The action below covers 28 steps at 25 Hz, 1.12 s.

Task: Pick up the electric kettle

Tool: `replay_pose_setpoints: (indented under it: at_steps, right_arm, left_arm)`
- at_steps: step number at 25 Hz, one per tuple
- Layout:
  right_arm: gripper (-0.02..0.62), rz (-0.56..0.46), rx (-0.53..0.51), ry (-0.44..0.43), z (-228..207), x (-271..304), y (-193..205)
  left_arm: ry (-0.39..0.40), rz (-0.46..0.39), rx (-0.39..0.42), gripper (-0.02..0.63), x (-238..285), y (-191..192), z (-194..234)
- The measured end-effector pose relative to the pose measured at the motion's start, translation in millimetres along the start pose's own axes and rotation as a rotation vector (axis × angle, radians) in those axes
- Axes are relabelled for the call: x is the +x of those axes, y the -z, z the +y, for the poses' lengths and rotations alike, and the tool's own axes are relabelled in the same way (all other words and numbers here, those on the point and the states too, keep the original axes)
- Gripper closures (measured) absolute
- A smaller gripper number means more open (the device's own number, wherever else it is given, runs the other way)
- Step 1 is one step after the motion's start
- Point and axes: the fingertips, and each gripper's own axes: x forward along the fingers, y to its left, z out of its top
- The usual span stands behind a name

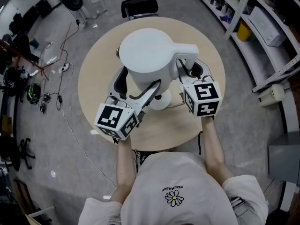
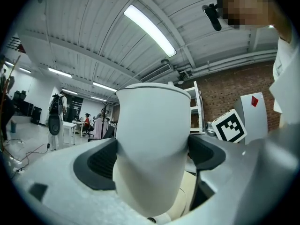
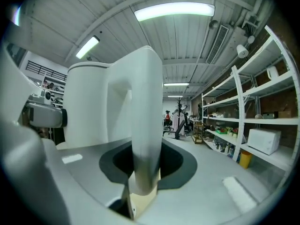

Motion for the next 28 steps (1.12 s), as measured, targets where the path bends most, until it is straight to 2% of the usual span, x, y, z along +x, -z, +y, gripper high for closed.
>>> replay_pose_setpoints:
  at_steps: [5, 13, 20, 28]
  right_arm:
    - [0.5, -0.042, -0.022, 0.002, 11.1, -9.9, -30.5]
    - [0.5, -0.069, -0.008, -0.002, 20.1, -16.9, -43.9]
    - [0.5, -0.069, -0.028, 0.002, 18.9, -19.9, -48.4]
    - [0.5, -0.071, -0.031, 0.009, 23.0, -21.1, -40.9]
  left_arm:
    - [-0.004, -0.024, 0.001, 0.118, -14.6, -25.8, -1.9]
    - [-0.005, -0.029, 0.03, 0.118, -25.3, -41.5, -4.2]
    - [0.002, -0.034, -0.015, 0.118, -24.9, -40.9, -4.6]
    - [0.009, -0.023, -0.009, 0.118, -29.0, -33.0, -3.9]
